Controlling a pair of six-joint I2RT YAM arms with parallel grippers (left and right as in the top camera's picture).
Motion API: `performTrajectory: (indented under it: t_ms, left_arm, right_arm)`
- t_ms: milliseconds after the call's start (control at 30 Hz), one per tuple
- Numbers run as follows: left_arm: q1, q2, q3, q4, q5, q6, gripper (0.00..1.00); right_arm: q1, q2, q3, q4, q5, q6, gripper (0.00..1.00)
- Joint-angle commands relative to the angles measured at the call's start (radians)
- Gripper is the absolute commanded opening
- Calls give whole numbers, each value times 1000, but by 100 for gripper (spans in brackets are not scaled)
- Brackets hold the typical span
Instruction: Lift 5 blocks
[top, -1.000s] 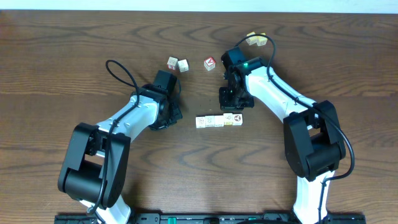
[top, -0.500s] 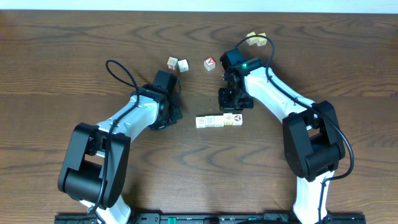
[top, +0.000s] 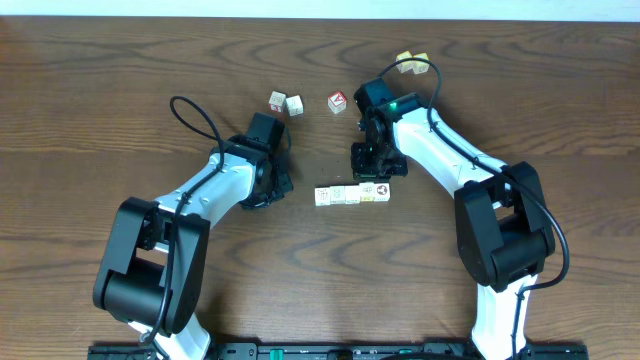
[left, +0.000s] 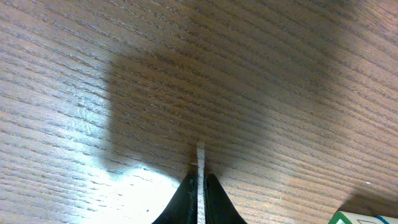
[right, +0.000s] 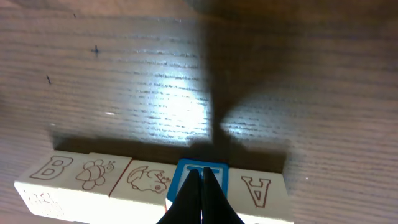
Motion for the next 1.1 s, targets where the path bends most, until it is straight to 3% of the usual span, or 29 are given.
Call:
performTrajectory:
  t_ms: [0,1067]
  left_arm:
    - [3,-5,-7,-11,-27,2,7]
    - [3,-5,-7,-11,-27,2,7]
  right_arm:
    - [5,12,-7,-10,-9,13,1]
    - [-63,14,66,-48,7,-14,1]
